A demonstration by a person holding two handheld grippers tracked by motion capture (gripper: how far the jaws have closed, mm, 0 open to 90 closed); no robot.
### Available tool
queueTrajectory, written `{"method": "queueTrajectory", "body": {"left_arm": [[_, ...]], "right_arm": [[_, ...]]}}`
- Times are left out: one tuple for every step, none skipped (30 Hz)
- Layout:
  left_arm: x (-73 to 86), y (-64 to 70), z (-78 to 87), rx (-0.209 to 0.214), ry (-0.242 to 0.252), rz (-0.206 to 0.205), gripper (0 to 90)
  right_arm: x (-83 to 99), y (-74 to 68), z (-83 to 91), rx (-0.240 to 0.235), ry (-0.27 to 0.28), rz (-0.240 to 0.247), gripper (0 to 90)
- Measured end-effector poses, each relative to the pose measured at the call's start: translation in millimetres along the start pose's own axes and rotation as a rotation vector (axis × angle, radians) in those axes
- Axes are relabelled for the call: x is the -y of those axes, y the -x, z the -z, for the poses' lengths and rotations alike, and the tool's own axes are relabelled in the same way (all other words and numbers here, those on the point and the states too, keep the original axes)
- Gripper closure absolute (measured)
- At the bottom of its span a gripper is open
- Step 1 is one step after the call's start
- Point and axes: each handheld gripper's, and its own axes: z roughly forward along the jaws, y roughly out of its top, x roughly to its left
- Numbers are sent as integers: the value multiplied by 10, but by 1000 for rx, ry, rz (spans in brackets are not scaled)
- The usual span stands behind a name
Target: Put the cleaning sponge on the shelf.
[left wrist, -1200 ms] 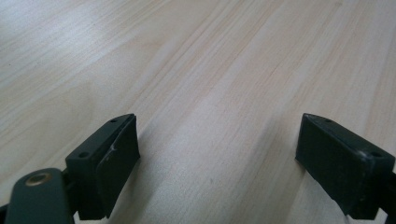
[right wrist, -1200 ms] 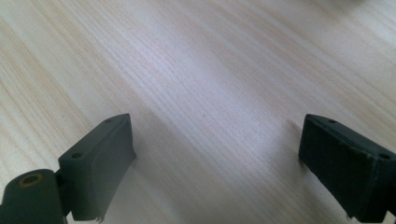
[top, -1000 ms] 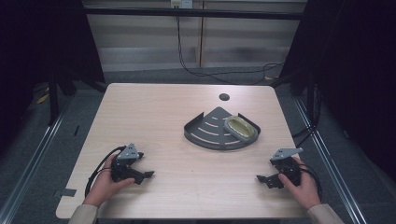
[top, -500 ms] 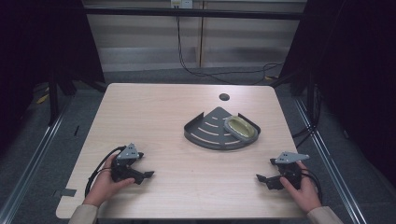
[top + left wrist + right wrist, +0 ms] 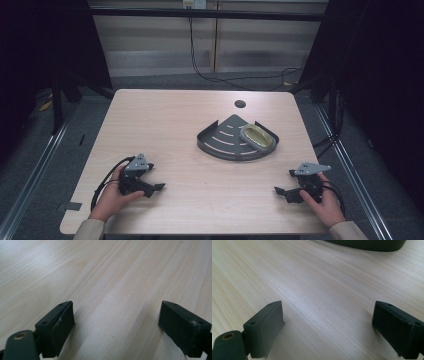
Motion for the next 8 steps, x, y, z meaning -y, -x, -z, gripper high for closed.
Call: {"method": "queueTrajectory", "body": {"left_arm": [[0,0,0,0,0,0,129],[0,0,0,0,0,0,129],[0,0,0,0,0,-1,129],[0,0,0,0,0,-1,129],[0,0,1,0,-1,-1,129],[0,0,1,0,-1,1,129],[0,0,0,0,0,0,129],[0,0,0,0,1,1,129]], "right_arm": [[0,1,0,0,1,2,95],[0,1,0,0,1,1,95],[0,1,-1,-2,2,1,95],[0,1,-1,0,1,1,95],[0,1,0,0,1,1,95],[0,1,0,0,1,1,95],[0,1,-2,-3,2,0,95],[-3,0,-3,0,0,2,95]]}}
